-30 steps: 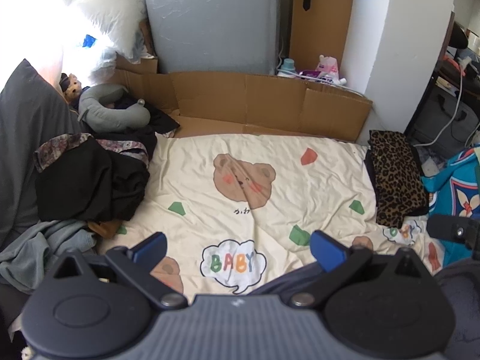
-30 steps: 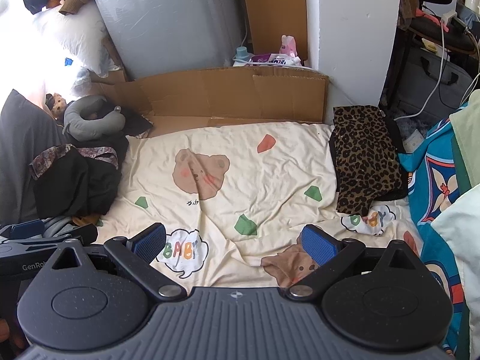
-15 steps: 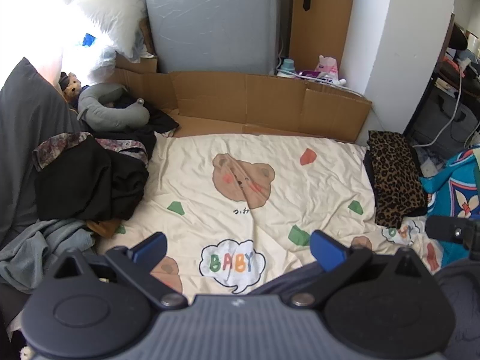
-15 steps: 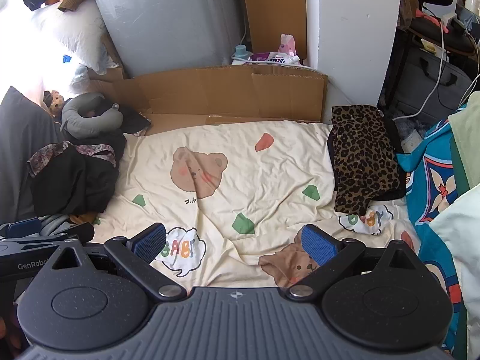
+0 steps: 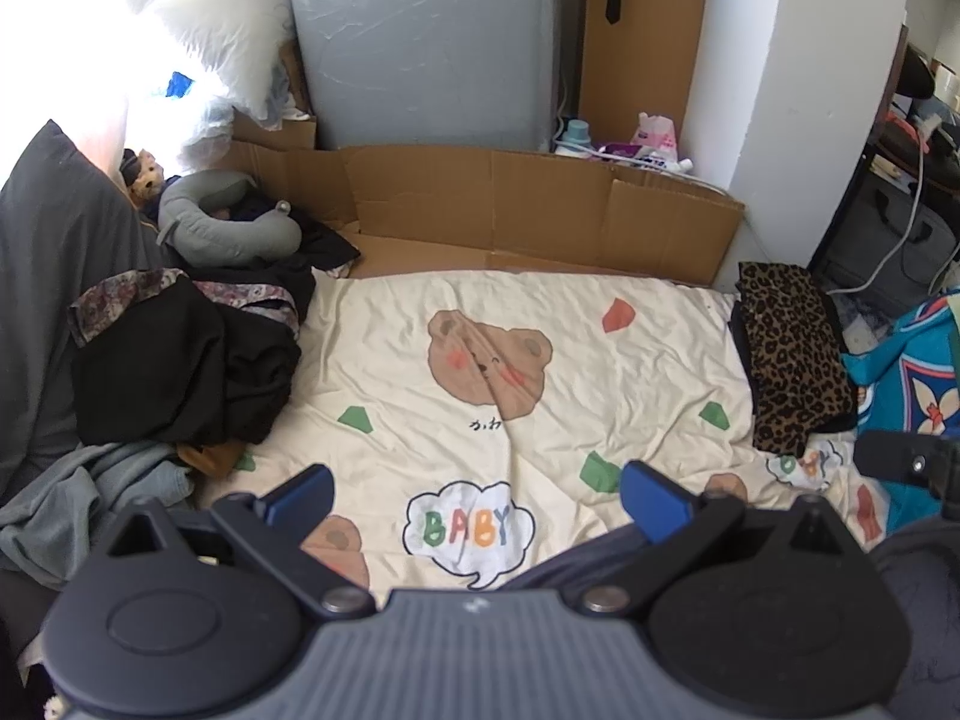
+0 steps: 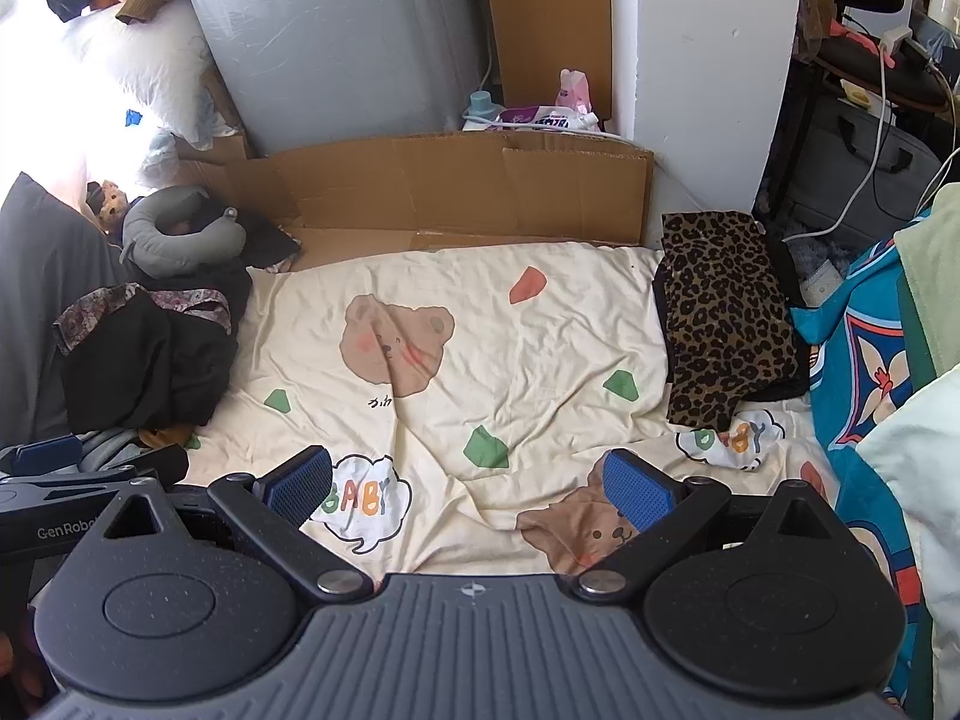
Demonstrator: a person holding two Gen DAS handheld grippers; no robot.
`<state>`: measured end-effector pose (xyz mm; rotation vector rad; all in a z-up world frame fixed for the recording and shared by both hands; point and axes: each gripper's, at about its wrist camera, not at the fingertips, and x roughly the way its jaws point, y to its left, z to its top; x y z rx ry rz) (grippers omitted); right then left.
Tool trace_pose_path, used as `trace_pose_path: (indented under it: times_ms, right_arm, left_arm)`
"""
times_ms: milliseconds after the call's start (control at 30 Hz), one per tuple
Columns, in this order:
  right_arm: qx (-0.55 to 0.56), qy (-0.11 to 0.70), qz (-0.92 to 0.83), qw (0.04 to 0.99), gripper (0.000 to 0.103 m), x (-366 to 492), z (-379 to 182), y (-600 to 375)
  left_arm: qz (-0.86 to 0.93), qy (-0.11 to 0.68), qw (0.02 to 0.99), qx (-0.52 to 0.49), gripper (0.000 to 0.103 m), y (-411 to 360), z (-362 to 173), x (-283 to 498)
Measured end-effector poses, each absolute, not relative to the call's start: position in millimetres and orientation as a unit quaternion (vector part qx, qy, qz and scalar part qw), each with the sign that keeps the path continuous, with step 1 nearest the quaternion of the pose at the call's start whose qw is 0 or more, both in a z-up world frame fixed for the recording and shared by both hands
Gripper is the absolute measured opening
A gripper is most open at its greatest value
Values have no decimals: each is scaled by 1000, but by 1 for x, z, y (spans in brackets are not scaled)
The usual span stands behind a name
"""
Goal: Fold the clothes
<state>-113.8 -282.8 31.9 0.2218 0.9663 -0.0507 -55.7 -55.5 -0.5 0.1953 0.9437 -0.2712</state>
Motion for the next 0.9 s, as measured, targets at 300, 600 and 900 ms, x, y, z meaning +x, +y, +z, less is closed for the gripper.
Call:
trace_pose_path:
  times_ms: [300, 600, 900]
  right_arm:
    - [104, 464, -27, 879, 100, -114, 32, -281]
    - [104, 464, -27, 879, 100, -115, 31, -281]
    - [102, 465, -28, 879, 100, -114, 31, -278]
  left_arm:
    - [-131, 455, 876, 91, 102, -54, -1, -55]
    - [-131, 455, 876, 90, 102, -54, -1, -55]
    - [-130, 459, 875, 87, 102, -53, -2, -53]
